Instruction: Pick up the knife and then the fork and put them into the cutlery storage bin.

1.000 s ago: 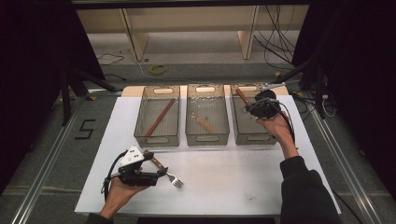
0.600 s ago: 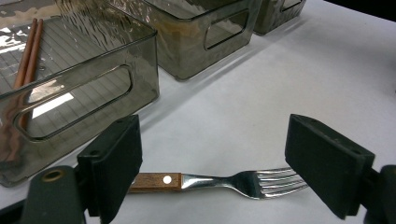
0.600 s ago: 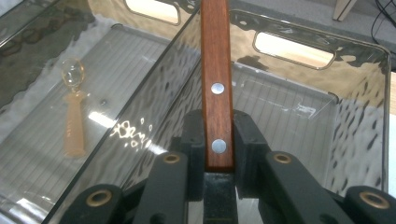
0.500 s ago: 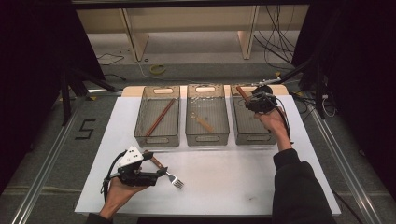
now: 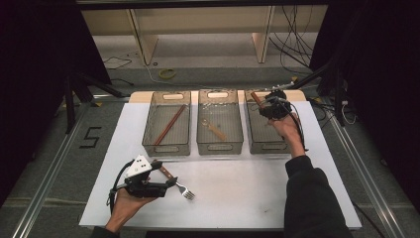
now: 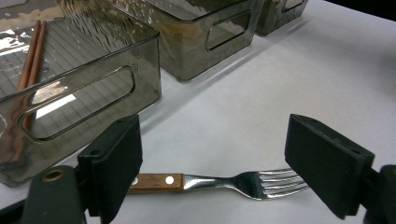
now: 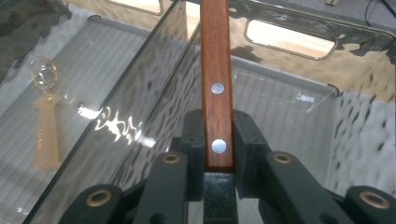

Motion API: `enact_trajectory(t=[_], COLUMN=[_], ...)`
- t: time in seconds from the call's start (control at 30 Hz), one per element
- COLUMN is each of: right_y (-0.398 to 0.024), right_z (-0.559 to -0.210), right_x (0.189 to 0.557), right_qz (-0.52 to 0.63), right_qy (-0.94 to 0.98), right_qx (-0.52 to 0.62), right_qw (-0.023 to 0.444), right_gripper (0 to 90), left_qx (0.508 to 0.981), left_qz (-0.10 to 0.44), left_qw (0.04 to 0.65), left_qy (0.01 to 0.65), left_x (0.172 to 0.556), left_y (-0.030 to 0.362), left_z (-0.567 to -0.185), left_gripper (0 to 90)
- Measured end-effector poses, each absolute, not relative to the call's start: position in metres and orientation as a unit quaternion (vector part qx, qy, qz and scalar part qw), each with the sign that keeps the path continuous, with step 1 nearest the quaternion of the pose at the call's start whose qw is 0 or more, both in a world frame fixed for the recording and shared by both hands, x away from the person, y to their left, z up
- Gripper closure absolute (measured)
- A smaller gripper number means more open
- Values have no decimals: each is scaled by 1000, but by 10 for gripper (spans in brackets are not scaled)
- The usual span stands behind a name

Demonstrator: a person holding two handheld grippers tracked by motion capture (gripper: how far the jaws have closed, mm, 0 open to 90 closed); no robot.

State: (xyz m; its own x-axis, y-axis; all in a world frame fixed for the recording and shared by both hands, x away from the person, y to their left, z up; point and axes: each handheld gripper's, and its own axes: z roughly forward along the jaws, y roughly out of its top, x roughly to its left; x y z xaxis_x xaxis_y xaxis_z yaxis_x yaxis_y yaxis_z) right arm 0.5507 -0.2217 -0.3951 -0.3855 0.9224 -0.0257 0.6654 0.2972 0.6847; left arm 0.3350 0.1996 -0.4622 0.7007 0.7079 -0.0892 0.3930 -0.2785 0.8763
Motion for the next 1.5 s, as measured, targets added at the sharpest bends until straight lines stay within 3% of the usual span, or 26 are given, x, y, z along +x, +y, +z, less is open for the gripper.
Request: enact_trajectory(t=[0.17, 0.23, 0.6, 1.07, 1.2, 1.5], right_y=[-222, -221, -220, -219, -221, -227], right_z=[-398, -399, -381, -371, -378, -408], right_x=[556, 559, 539, 436, 409, 371], right_qz=[300, 302, 331, 401, 417, 443], right_qy=[772, 770, 775, 798, 799, 796], right_qx=[518, 521, 499, 408, 394, 381], right_qw=[213, 209, 204, 189, 179, 159], right_gripper=[754, 643, 441, 375, 371, 358], left_qx=[783, 784, 784, 795, 795, 811], left_qz=[161, 161, 164, 163, 168, 172], left_qw=[487, 486, 482, 443, 430, 387], left_qy=[351, 352, 354, 381, 393, 402], left_x=[335, 336, 337, 356, 365, 379], left_y=[199, 199, 201, 208, 208, 204], left_z=[-463, -463, -461, -446, -446, -451], left_gripper=[184, 185, 185, 234, 279, 472])
